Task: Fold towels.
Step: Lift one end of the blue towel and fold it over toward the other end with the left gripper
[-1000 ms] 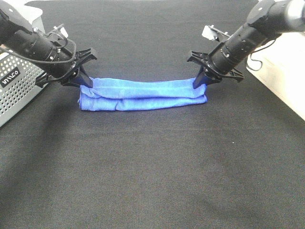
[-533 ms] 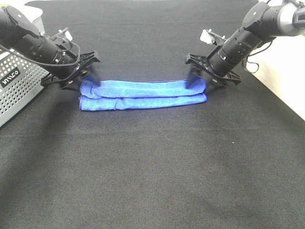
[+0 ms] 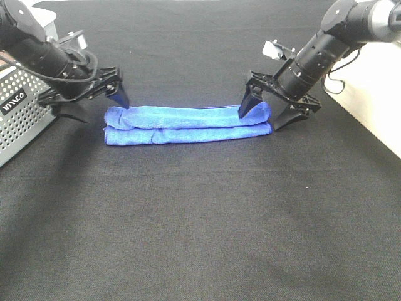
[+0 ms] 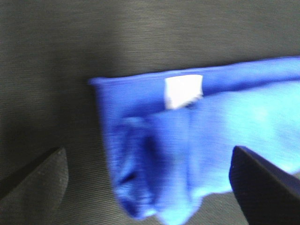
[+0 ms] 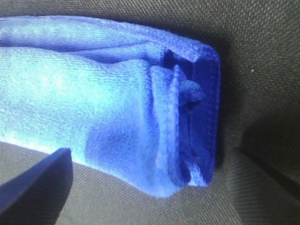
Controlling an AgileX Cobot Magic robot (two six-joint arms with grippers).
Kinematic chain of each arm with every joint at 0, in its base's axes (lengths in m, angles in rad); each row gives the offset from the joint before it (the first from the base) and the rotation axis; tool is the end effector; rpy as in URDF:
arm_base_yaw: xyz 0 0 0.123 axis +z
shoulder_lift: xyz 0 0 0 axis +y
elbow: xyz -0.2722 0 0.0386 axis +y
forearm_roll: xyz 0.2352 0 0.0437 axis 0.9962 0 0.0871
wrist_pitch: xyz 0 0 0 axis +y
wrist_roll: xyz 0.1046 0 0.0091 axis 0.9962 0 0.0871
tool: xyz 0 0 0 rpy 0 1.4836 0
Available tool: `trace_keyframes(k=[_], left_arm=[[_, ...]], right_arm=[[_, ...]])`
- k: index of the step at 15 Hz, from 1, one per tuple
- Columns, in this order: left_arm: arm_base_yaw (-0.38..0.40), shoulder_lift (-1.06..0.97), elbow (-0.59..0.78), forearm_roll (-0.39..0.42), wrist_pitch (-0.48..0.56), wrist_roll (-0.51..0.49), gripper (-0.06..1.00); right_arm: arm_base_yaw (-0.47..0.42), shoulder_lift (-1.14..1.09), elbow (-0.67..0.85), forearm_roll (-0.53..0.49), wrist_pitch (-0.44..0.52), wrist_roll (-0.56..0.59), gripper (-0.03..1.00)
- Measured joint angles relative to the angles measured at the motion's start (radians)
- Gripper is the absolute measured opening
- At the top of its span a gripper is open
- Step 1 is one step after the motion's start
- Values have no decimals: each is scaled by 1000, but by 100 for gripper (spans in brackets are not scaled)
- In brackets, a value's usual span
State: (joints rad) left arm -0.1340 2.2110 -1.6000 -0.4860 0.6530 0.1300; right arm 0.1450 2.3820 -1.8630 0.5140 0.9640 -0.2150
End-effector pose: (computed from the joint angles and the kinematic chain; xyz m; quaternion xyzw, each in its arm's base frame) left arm 0.4472 -0.0904 0.1285 -0.0321 0.9645 -0.1812 0.1896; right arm 0.4617 0.1103 0.1105 -0.0484 0.9705 0.2176 0.0922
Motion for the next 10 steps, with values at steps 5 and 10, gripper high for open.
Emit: trace_keyframes(k=[5, 10], left_arm=[[0, 34, 0, -45, -6, -14, 88], [-7, 99, -1, -177, -1, 52, 80]], right_arm=[[0, -1, 0, -2, 0, 0, 83], [0, -1, 0, -2, 0, 0, 83]])
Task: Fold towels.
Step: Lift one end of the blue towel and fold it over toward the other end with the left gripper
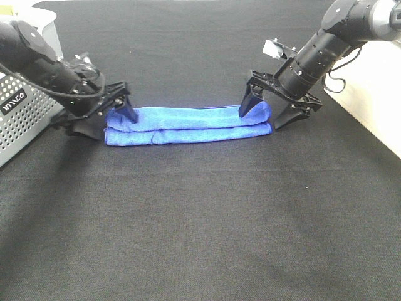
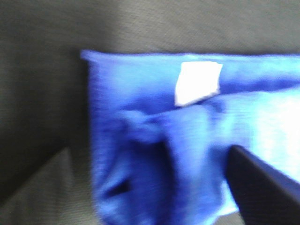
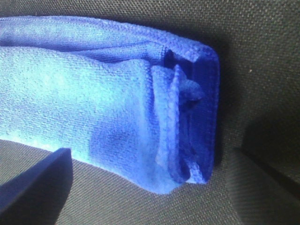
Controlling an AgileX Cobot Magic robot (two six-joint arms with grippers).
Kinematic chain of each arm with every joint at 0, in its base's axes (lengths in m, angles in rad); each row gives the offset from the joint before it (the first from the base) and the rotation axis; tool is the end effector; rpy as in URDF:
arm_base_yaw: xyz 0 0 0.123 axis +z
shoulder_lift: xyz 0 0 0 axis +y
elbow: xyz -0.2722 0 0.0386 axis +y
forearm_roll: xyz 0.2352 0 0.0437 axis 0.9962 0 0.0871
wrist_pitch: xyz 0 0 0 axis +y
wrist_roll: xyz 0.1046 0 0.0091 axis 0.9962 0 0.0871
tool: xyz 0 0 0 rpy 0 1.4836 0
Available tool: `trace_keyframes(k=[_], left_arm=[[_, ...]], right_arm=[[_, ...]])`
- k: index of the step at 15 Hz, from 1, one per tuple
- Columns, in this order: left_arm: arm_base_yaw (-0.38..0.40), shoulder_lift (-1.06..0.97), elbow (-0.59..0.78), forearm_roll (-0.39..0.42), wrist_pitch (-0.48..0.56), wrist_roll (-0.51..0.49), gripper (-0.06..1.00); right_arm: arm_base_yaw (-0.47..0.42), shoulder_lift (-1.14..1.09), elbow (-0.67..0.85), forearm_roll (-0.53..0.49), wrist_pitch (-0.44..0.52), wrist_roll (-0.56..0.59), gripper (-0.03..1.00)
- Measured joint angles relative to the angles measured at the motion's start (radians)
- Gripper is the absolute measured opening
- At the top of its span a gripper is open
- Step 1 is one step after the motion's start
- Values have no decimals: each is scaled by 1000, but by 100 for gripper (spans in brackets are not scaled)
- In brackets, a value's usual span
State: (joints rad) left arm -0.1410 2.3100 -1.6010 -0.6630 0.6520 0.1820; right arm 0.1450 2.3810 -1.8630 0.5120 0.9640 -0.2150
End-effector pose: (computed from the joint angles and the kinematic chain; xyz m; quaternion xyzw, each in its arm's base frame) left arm 0.4474 -0.1031 0.0888 -0.0733 0.9594 -0.2307 0.1447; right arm 0.4617 0.1101 0.1109 -0.0490 0.9706 0.2168 0.0927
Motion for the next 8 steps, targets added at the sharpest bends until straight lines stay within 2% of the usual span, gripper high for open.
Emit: trace_keyframes(k=[2, 5, 6, 8], left_arm=[[-13, 7, 0, -13, -12, 14, 63], [-16, 9, 0, -11, -22, -3, 12], [-16, 9, 0, -3, -22, -3, 8], [-20, -2, 0, 46, -17, -8, 8]], right_arm=[[0, 0, 0, 0, 0, 0, 83], [0, 0, 0, 0, 2, 0, 83], [0, -4, 0, -8, 3, 0, 83], [0, -26, 0, -71, 21, 29, 83]])
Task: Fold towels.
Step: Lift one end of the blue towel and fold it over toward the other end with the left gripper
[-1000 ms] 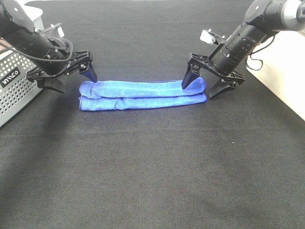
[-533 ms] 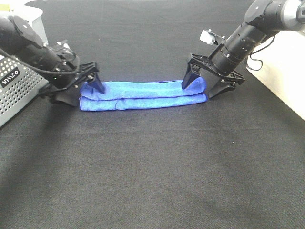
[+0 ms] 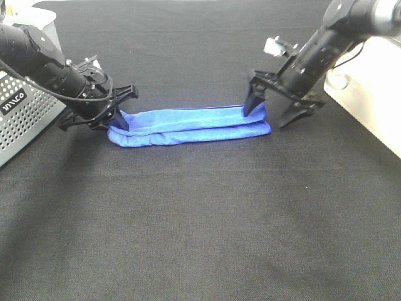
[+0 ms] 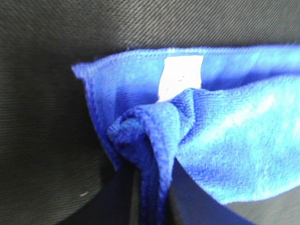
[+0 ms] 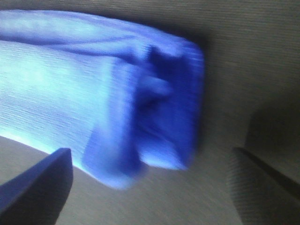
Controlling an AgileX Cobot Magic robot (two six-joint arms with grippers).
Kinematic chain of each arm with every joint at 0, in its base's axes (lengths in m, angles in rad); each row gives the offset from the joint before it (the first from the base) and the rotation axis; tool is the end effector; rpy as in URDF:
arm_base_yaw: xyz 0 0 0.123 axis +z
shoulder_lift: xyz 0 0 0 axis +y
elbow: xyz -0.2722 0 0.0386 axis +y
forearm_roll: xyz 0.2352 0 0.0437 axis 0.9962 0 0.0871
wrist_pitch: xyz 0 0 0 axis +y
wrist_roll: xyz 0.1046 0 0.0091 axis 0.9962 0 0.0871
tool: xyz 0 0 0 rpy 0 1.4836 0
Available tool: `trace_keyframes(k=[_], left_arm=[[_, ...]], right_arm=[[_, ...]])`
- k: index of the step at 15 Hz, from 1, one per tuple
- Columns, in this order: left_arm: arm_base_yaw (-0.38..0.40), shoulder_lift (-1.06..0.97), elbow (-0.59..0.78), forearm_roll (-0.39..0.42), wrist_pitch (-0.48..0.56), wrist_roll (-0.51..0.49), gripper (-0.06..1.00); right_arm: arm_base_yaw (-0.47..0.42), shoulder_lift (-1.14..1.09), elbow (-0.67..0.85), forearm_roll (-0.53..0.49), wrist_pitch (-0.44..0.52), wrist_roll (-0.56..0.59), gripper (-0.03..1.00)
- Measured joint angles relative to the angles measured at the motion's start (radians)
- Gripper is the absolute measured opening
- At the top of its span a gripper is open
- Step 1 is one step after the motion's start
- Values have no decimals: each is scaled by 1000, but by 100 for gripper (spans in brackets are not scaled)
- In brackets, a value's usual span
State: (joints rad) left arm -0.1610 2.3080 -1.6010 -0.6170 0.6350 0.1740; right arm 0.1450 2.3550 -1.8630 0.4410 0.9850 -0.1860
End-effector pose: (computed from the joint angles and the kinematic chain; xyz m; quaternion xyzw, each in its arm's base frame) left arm 0.4463 -0.1090 0.0886 -0.0532 0.9633 -0.2153 0.1513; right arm 0.4593 0.1048 0.1203 -0.0576 0.9756 0.1906 0.0921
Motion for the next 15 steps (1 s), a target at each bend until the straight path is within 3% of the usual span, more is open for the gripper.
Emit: trace_keyframes(k=[3, 5, 9, 12, 15], left_arm=[[-2, -104, 0, 250, 47, -120, 8], [-2, -174, 0, 331, 75, -174, 8], [-6, -246, 0, 328, 127, -211, 8], [-66, -252, 0, 206, 128, -218, 8], [-165, -225, -4, 80, 16, -220, 8]], right_arm=[[0, -21, 0, -146, 27, 98, 83], [0, -21, 0, -147, 33, 103, 83], [0, -23, 0, -109, 37, 113, 83], [0, -60, 0, -74, 37, 110, 83], [0, -100, 0, -74, 37, 109, 83]])
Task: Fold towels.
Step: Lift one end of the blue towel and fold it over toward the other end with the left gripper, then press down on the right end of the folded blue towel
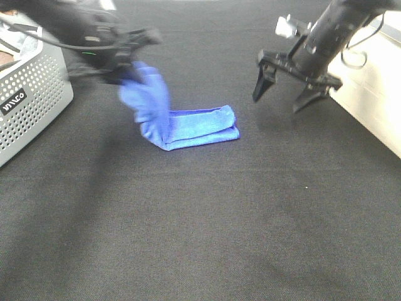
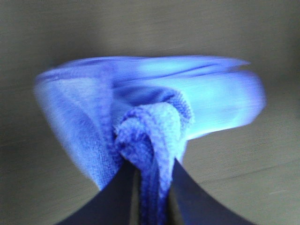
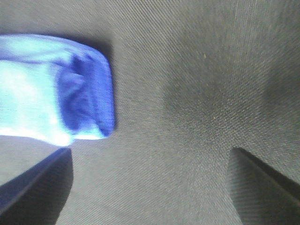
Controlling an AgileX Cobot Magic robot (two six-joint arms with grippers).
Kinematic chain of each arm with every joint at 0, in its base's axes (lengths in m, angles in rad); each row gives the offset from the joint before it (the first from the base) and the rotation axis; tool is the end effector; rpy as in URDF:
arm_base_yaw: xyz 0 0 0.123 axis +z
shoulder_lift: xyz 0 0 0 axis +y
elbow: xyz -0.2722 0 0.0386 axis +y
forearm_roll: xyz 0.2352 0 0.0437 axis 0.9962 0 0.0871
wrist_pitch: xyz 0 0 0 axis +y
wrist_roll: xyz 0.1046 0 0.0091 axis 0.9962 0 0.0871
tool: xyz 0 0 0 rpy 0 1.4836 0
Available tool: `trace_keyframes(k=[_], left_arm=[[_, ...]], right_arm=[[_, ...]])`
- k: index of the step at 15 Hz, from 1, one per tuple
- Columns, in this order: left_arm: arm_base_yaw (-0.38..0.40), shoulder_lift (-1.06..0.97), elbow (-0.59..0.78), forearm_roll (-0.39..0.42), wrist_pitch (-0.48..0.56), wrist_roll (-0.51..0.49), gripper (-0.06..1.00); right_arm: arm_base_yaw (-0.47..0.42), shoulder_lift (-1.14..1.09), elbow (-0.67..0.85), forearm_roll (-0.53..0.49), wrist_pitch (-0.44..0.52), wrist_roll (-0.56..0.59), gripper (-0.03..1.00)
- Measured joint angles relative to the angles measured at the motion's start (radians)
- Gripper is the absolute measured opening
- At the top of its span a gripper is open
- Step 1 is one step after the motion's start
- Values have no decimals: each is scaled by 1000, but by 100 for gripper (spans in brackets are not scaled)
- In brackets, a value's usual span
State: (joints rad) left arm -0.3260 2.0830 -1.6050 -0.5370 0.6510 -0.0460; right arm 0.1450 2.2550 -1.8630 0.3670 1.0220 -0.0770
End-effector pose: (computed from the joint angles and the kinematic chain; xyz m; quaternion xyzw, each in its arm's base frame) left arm 0.4181 -0.1757 0.1896 -0.0302 0.9441 -0.2533 0.2088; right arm 0.4536 0.0987 0.1639 -0.0330 0.9783 0.1701 0.1139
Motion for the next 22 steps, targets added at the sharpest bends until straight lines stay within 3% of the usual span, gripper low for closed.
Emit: trace_keyframes(k=[3, 4, 6, 8, 11, 14, 17, 20, 22], left_arm=[[-67, 101, -83, -65, -22, 0, 16], [-86, 133, -117, -74, -23, 0, 26], [-117, 171, -169, -120, -39, -1, 57], [-127, 175, -173, -179, -78, -1, 72], [-126, 176, -174, -228, -123, 1, 74], [-105, 137, -174, -204, -133, 86, 74], [-26, 40, -174, -112, -135, 215, 74], [60, -21, -179, -93, -149, 233, 74], [98, -35, -179, -90, -150, 226, 74]], right_arm=[[0, -45, 0, 0, 1, 0, 83], [0, -54, 0, 0, 2, 0, 83], [0, -66, 0, 0, 9, 0, 83], [0, -89, 0, 0, 21, 0, 82], [0, -106, 0, 9, 29, -6, 82], [0, -108, 0, 99, 74, -54, 82], [0, -108, 0, 350, 89, -193, 82], [42, -67, 0, 606, 125, -333, 80], [112, 6, 0, 686, 134, -387, 80]])
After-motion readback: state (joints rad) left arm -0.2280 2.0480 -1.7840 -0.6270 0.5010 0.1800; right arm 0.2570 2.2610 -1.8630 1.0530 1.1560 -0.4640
